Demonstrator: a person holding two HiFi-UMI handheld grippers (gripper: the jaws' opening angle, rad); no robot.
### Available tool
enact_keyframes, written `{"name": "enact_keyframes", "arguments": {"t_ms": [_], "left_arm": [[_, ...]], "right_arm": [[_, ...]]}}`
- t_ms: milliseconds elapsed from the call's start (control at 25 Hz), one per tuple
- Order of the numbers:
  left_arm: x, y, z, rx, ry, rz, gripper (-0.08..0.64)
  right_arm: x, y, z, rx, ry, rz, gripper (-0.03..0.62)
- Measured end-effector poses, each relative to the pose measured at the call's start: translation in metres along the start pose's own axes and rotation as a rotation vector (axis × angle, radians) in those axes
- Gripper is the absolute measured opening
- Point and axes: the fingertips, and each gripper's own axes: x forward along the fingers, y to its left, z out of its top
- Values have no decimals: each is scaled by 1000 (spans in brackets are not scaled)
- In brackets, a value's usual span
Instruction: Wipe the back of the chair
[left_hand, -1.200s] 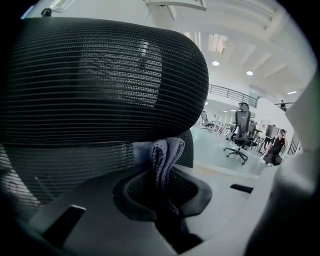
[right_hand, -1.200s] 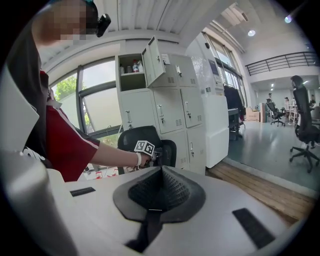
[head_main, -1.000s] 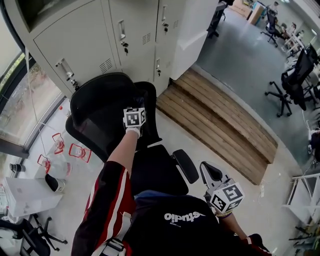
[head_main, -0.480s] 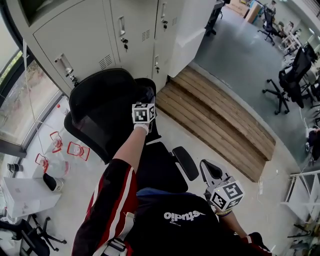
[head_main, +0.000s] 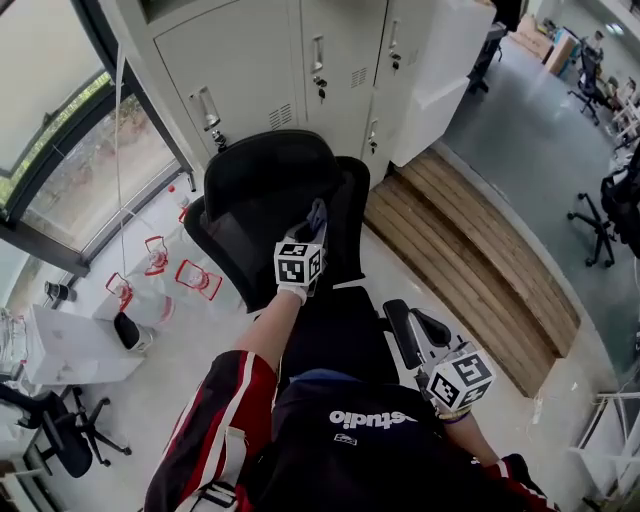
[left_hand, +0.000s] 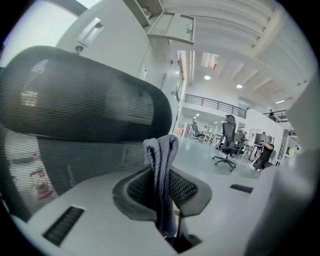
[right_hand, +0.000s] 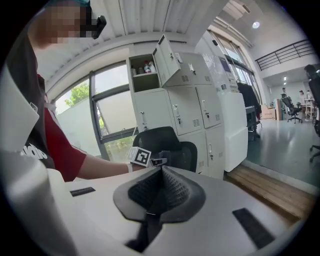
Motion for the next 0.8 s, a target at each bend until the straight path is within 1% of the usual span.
{"name": "enact_keyframes", "arguments": {"t_ms": [160, 280, 400, 640, 800], "left_arm": [[-59, 41, -11, -21, -28, 108, 61], [-99, 70, -14, -15, -55, 194, 61], [-135, 105, -22, -27, -69, 288, 61], [-190, 166, -55, -63, -61, 444, 61], [-206, 198, -69, -66, -45, 505, 61]], "right_arm": [[16, 19, 8, -29, -12, 77, 15], [23, 28, 13, -73, -16, 114, 15], [30, 36, 16, -85, -23, 148, 15], [33, 47, 7, -80, -6, 180, 15], [37, 53, 3, -84, 9, 189, 15]]}}
